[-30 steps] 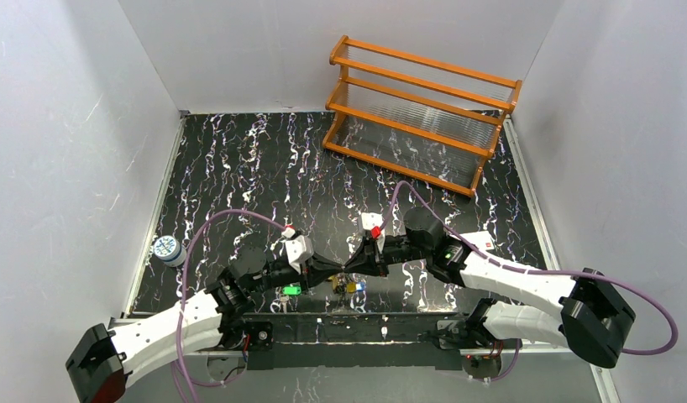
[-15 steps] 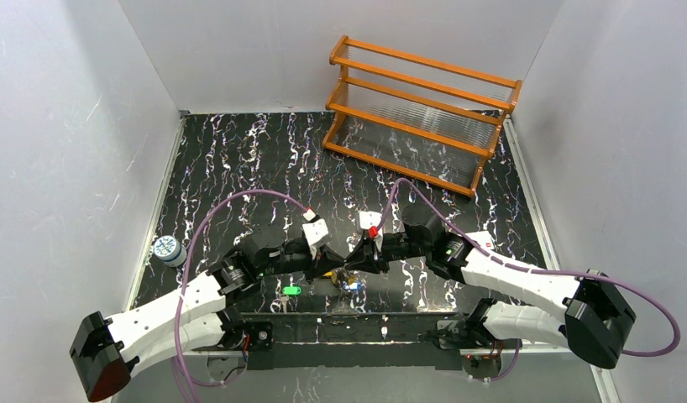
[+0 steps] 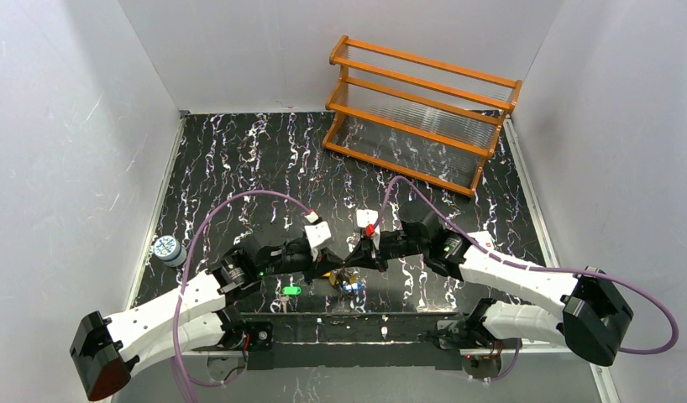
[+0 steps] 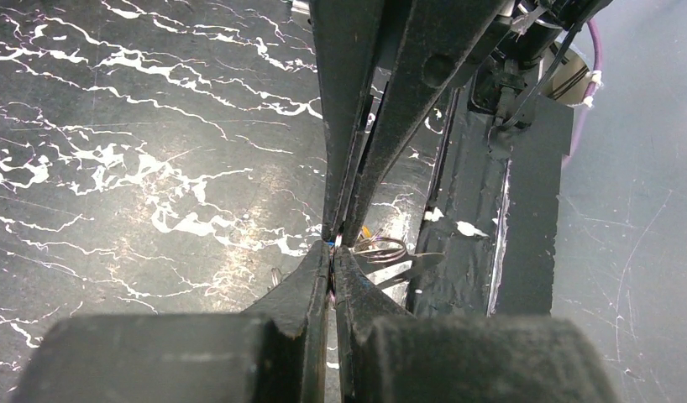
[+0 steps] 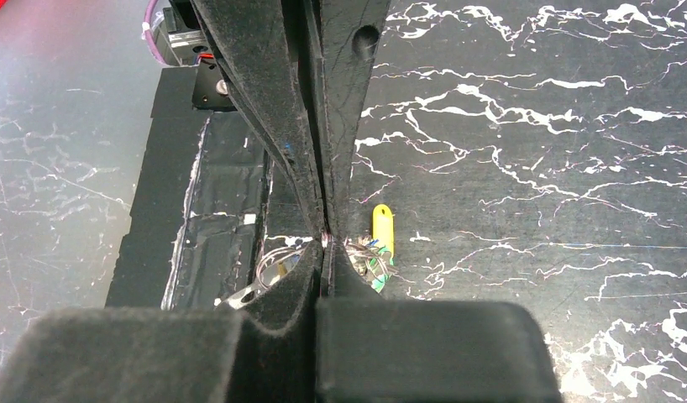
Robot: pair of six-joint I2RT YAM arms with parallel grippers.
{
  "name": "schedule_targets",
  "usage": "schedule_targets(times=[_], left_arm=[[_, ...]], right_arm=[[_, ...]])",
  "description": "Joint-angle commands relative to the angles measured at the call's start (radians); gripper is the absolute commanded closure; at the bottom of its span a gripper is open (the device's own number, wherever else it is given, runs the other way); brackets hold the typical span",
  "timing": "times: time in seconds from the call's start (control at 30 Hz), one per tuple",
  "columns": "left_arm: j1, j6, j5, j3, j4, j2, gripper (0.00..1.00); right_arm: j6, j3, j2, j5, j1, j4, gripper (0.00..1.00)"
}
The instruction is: Put the keys on the keyring
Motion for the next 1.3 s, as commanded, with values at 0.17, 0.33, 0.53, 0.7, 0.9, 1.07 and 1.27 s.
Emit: schedule_targets(times=[0.17, 0.33, 0.53, 0.7, 0.9, 1.07, 1.27], left_arm=[[-0.007, -0.06, -0.041, -0.102, 0.146, -0.183, 0.74], [-0.009, -0.129, -0.065, -0.253, 0.334, -0.372, 0.69], [-0.01, -0.171, -0.048, -0.388, 0.476, -0.453, 0.67], [-0.01, -0.179, -0.032, -0.442, 0.583, -0.427, 0.52], [-0.01, -0.18, 0.022, -0.437, 0.674, -0.296, 0.61], [-0.012, -0.183, 0.046, -0.42, 0.74, -0.231, 0.64], [-0.013, -0.185, 0.052, -0.405, 0.758, -0.226, 0.63]], right_arm=[[0.106, -0.049, -0.05, 0.005, 0.007, 0.192, 0.99], [0.221, -0.134, -0.068, -0.017, 0.007, 0.385, 0.99], [0.278, -0.228, -0.1, -0.039, 0.007, 0.575, 0.99], [0.288, -0.281, -0.129, -0.053, 0.007, 0.7, 0.99], [0.313, -0.288, -0.12, -0.066, 0.007, 0.748, 0.99], [0.321, -0.288, -0.105, -0.069, 0.007, 0.76, 0.99], [0.325, -0.286, -0.099, -0.062, 0.007, 0.761, 0.99]])
